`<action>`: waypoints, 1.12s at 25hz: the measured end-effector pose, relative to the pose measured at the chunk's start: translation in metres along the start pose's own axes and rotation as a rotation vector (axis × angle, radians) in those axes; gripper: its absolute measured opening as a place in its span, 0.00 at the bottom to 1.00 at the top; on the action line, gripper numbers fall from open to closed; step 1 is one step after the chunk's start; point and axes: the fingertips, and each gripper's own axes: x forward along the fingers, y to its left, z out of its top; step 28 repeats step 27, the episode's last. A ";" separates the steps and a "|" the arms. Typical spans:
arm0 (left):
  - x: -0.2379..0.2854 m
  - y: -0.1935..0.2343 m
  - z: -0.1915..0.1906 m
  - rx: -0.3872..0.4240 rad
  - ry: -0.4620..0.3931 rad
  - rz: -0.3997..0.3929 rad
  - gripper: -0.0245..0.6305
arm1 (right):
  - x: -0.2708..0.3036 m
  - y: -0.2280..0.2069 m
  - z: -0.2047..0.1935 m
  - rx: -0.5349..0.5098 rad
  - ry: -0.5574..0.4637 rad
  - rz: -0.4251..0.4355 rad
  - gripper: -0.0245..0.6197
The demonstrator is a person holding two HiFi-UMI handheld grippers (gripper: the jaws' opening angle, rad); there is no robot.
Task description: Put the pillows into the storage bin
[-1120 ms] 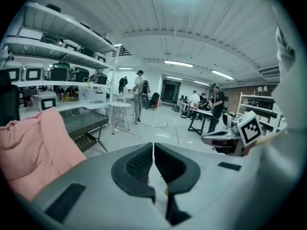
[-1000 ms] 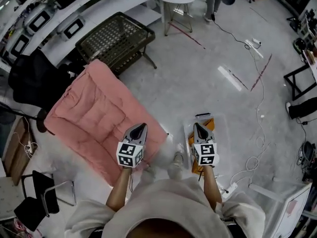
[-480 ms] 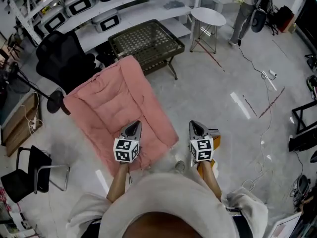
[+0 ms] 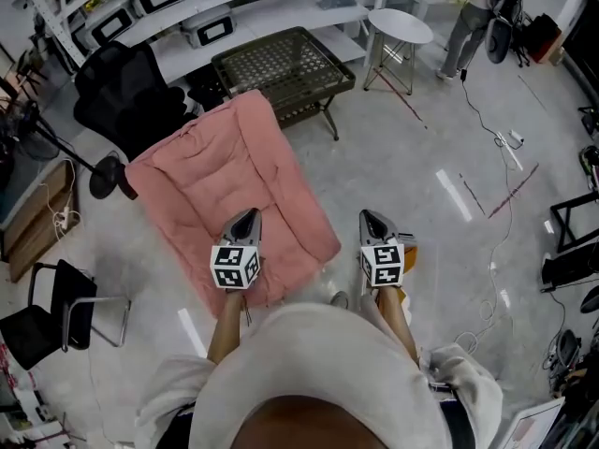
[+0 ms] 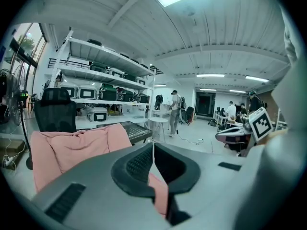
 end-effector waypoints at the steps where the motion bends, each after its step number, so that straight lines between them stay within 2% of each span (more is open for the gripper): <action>1: 0.001 0.000 0.001 0.002 0.001 -0.002 0.06 | 0.000 0.000 0.000 0.005 0.000 -0.001 0.03; 8: 0.006 0.000 0.006 0.008 -0.005 -0.007 0.06 | 0.002 -0.004 0.002 0.031 -0.006 -0.008 0.03; 28: 0.020 -0.002 0.009 -0.007 -0.017 -0.022 0.06 | 0.007 -0.012 0.000 0.012 0.015 -0.033 0.03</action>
